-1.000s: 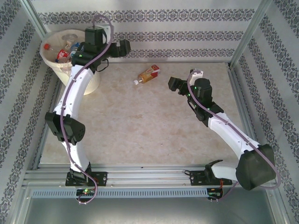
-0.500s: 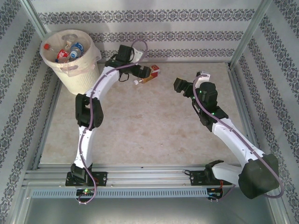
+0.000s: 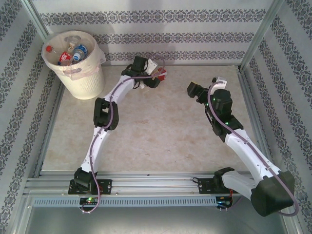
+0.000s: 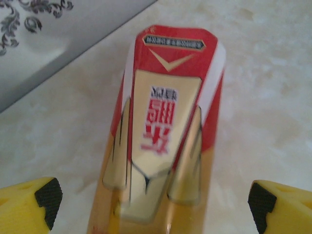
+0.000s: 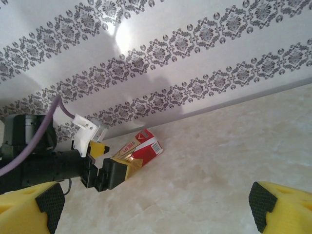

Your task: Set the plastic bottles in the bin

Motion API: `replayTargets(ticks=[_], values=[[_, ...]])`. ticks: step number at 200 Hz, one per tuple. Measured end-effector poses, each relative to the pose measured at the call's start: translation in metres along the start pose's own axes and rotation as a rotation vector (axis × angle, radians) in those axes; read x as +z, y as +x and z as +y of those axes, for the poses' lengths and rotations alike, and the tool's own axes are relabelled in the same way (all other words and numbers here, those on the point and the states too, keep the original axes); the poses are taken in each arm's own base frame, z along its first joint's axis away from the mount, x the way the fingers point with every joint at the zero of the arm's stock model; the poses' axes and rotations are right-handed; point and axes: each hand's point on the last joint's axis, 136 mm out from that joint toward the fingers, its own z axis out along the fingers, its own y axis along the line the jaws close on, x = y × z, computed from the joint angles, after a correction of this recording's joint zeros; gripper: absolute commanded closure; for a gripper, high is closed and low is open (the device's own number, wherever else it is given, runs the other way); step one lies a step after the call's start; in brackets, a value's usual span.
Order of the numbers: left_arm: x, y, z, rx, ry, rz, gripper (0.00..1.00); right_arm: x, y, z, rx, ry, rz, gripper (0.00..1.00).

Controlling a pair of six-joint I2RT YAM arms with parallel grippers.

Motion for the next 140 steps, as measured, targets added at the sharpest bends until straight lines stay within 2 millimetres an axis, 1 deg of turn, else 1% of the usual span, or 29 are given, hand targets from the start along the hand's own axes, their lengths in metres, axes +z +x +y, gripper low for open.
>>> replayTargets(ticks=[16,32,46,66,86,110,119,140], values=[[0.012,0.003,0.003,0.015,-0.010,-0.008,0.00,-0.003,-0.002,-0.005,0.001,0.019,-0.004,0.02],[0.021,0.014,0.002,0.016,-0.007,0.012,0.01,-0.004,-0.002,-0.010,0.005,0.040,-0.004,0.02],[0.027,0.021,0.001,0.017,-0.003,0.025,0.06,-0.004,0.000,-0.012,0.008,0.051,0.004,0.02],[0.032,0.026,0.000,0.017,-0.002,0.030,0.18,-0.004,0.004,-0.015,0.021,0.064,0.021,0.02],[0.032,0.022,0.002,0.014,-0.011,0.015,0.27,-0.004,0.007,-0.016,0.028,0.078,0.045,0.02],[0.031,0.016,0.006,0.012,-0.030,0.000,0.38,-0.003,0.006,-0.016,0.040,0.084,0.056,0.02],[0.030,0.017,0.006,0.010,-0.035,0.002,0.40,-0.003,0.006,-0.016,0.042,0.085,0.058,0.02],[0.031,0.022,0.007,0.008,-0.040,0.018,0.42,-0.003,0.008,-0.017,0.042,0.089,0.066,0.02]])
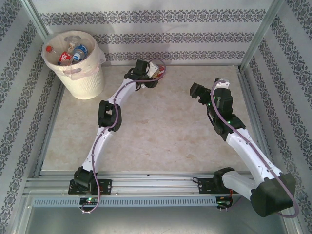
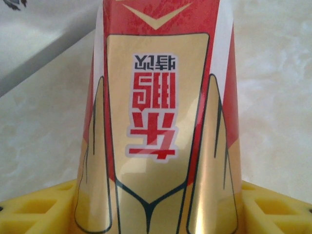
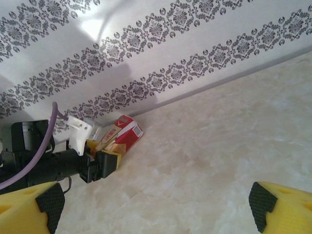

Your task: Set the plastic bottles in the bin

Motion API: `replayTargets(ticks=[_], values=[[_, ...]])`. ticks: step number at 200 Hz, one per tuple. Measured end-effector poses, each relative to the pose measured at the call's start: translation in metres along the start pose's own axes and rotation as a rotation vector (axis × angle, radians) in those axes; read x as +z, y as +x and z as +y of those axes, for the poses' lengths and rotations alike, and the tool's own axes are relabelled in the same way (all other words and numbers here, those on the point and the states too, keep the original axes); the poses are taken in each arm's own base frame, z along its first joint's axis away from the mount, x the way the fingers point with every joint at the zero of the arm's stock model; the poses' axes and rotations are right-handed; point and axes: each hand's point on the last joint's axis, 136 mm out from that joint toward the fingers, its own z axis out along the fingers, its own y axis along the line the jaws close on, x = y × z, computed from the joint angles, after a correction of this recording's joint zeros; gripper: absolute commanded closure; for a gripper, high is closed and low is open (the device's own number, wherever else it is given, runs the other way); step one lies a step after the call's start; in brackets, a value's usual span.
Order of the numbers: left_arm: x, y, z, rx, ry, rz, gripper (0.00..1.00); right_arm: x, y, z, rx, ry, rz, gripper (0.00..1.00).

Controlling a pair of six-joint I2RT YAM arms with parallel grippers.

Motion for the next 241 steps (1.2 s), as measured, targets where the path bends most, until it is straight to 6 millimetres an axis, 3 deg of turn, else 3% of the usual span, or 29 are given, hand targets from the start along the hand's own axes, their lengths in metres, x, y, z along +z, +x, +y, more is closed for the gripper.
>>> replayTargets(ticks=[28,108,158,206,241], values=[[-0.012,0.008,-0.003,-0.018,0.000,0.032,0.47,0.000,0.002,-0.001,-0.001,0.005,0.008,0.02],[-0.082,0.061,-0.022,-0.140,-0.025,0.117,0.51,0.022,0.029,-0.001,-0.012,-0.007,0.108,0.02],[-0.122,0.080,-0.024,-0.242,-0.085,0.109,0.54,0.038,0.038,0.026,-0.034,-0.078,0.153,0.02],[-0.163,0.072,-0.020,-0.340,-0.139,0.061,0.55,0.047,0.041,0.056,-0.060,-0.160,0.179,0.02],[-0.209,0.034,-0.009,-0.379,-0.183,-0.054,0.56,0.054,0.042,0.070,-0.065,-0.200,0.192,0.02]])
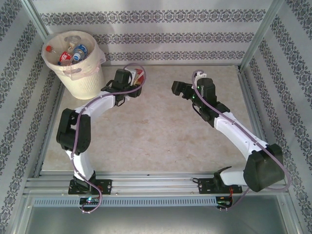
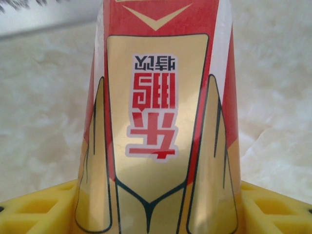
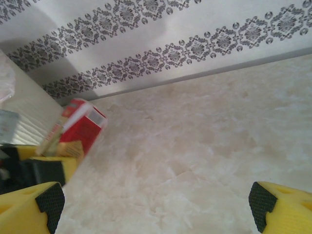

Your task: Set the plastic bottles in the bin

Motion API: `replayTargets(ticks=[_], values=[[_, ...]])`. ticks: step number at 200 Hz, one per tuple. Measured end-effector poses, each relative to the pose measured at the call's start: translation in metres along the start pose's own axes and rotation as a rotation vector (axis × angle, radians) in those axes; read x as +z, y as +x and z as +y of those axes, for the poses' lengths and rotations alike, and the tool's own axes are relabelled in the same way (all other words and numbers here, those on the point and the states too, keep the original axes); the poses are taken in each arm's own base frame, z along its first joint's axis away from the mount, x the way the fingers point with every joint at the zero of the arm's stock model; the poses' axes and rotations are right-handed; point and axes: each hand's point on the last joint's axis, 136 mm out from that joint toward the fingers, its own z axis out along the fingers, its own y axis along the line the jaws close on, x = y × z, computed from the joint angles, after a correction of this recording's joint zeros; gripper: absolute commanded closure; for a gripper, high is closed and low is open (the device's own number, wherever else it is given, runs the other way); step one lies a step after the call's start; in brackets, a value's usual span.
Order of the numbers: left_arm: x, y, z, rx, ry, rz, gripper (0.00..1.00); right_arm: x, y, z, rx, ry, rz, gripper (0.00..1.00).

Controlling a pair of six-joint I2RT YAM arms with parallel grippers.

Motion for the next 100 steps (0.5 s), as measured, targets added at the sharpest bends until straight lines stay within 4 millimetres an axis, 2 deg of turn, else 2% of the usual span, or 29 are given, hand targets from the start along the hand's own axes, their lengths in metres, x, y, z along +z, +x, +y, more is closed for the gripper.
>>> replayTargets(ticks=[34,59,100], values=[[-0.045,-0.042,0.005,-0.019,-0.027,-0.100,0.55,0.010,0.000,0.007,-0.002,-0.024,0.013,0.02],[-0.075,-0.077,0.016,-0.053,-0.062,-0.156,0.54,0.015,-0.003,0.010,0.001,-0.036,0.009,0.02],[-0.134,-0.148,0.070,-0.117,-0.212,-0.291,0.54,0.020,-0.003,0.016,0.006,-0.060,0.009,0.02]])
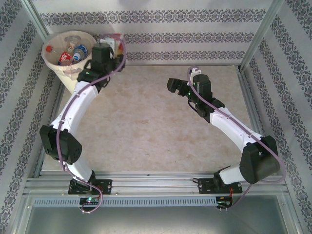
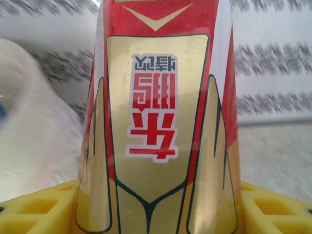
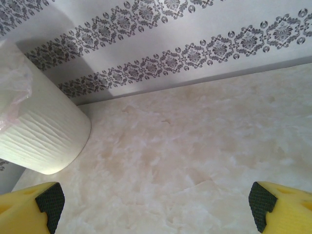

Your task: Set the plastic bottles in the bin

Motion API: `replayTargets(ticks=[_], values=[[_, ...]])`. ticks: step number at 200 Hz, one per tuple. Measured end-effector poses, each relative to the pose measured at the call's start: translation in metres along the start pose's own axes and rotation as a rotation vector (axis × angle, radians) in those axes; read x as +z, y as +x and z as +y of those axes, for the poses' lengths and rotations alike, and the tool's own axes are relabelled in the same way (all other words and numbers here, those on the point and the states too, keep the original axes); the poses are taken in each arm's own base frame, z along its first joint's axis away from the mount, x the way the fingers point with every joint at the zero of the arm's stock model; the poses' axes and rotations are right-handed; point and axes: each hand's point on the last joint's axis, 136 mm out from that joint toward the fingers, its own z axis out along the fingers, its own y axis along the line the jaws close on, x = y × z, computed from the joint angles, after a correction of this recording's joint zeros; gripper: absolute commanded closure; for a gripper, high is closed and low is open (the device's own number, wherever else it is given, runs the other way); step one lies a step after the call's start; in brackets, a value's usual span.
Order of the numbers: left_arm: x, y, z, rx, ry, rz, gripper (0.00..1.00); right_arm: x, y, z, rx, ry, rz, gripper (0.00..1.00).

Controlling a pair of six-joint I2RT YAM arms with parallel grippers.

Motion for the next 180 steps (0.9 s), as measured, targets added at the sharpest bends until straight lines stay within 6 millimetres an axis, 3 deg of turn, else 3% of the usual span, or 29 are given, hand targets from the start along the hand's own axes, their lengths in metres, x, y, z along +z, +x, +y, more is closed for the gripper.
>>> replayTargets(ticks=[27,54,91,132,141,168,180], values=[[-0.011,-0.046,0.044,-0.032,-0.085,-0.076,0.54,0.000,0.000,0.000,0.000,-0.001,0.000,0.02],[-0.003,-0.063,0.091,-0.049,-0.141,-0.078,0.54,-0.002,-0.001,0.001,-0.004,-0.001,-0.004,0.02],[0.025,-0.049,0.151,-0.056,-0.204,-0.001,0.54,-0.010,-0.004,0.003,-0.007,-0.009,-0.018,0.02],[0.044,-0.031,0.201,-0.085,-0.262,0.065,0.53,-0.012,0.000,0.000,-0.011,-0.005,-0.014,0.02],[0.046,-0.029,0.211,-0.098,-0.277,0.071,0.49,-0.012,0.001,0.000,-0.012,-0.002,-0.013,0.02],[0.052,-0.024,0.230,-0.148,-0.322,0.083,0.14,-0.012,0.001,0.000,-0.012,-0.002,-0.013,0.02],[0.053,-0.022,0.233,-0.172,-0.343,0.090,0.03,-0.012,0.001,0.000,-0.012,-0.002,-0.013,0.02]])
